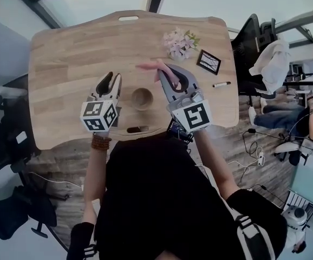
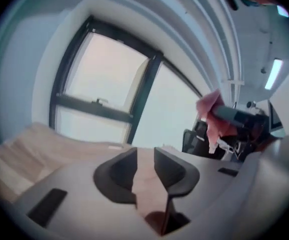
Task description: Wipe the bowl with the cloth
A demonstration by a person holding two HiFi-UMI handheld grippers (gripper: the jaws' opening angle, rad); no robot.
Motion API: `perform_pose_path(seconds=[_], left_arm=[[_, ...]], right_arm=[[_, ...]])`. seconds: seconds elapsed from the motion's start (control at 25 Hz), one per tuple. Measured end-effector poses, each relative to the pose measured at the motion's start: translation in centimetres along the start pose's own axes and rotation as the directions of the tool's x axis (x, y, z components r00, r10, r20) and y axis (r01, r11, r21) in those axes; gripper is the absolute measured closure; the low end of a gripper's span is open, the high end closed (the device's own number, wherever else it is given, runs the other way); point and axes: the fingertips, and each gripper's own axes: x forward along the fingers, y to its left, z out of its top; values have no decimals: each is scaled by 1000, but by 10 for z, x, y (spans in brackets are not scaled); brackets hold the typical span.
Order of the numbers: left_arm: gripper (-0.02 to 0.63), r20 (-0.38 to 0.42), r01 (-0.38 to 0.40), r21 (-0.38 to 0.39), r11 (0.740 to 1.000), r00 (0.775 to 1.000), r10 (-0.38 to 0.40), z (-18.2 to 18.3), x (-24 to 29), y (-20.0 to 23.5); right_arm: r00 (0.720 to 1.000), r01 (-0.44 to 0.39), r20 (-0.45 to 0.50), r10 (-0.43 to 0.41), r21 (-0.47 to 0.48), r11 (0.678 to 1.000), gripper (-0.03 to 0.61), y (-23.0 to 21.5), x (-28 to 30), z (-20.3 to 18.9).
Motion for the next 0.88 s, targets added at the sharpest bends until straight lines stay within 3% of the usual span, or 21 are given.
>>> perform_pose_path(seconds=[0.08,0.16,0.32,0.44,0.88], left_arm=[[557,166,-48,65,997,985,36,51,-19,-10],[578,280,-93,98,991,958,62,85,-34,-20],[586,371,-192,169,967,921,118,110,-52,-31],[589,381,-237,214,948,913,143,111,-53,-36],[589,308,-208,195,958,941,141,86,-44,-45]], right_arm=[[1000,2,24,-3,25,1000,555,0,3,9],[999,10,44,-12,49,999,555,-1,4,18],[998,46,41,-49,63,997,555,2,2,28],[993,73,86,-77,46,996,557,5,7,34],[996,51,72,-56,61,997,558,21,8,26]])
